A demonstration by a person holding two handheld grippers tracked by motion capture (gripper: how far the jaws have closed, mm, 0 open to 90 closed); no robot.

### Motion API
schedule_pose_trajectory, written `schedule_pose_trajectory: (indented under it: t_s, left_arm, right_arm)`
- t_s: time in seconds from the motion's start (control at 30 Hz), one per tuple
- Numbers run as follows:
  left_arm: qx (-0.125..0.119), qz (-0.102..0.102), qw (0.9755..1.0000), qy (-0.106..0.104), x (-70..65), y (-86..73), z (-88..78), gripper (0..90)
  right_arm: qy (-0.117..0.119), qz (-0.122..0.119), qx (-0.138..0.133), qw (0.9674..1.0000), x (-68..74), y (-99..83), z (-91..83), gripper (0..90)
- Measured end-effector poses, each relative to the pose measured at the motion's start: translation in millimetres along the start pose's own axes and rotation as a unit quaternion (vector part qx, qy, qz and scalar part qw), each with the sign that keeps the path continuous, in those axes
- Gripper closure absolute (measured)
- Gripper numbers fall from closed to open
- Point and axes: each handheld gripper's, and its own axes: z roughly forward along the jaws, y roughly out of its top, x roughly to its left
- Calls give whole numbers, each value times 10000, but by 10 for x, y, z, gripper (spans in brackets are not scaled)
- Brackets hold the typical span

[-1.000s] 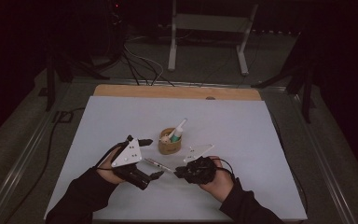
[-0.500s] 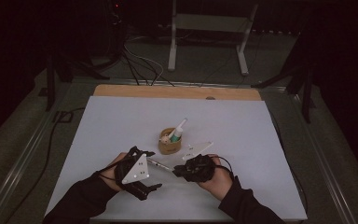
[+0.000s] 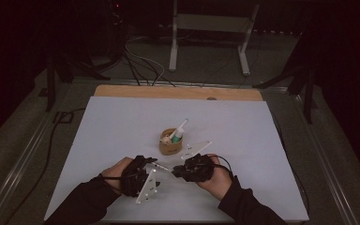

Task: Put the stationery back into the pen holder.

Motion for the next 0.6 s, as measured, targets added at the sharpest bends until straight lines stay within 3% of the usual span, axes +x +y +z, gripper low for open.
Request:
schedule_pose_trajectory:
  t_s: [0.2, 0.3, 0.43, 0.53, 0.57, 0.6]
  left_arm:
    - [113, 352, 9990, 262, -50, 26, 25, 341]
    - [114, 558, 9973, 454, -98, 44, 49, 400]
    - [187, 863, 9924, 863, -162, 60, 85, 493]
    - [229, 1089, 9883, 1041, -190, 71, 93, 546]
    - [176, 1089, 9884, 1046, -204, 70, 110, 562]
    - [292, 1230, 9865, 1043, -202, 79, 102, 581]
  right_arm:
    - [28, 9, 16, 10000, 6, 27, 14, 808]
    - [37, 25, 30, 10000, 11, 44, 26, 808]
    - [50, 34, 50, 10000, 21, 60, 41, 807]
    - [53, 2, 71, 10000, 26, 69, 45, 808]
    - [49, 3, 72, 10000, 28, 72, 47, 808]
    - [53, 21, 72, 10000, 30, 75, 46, 808]
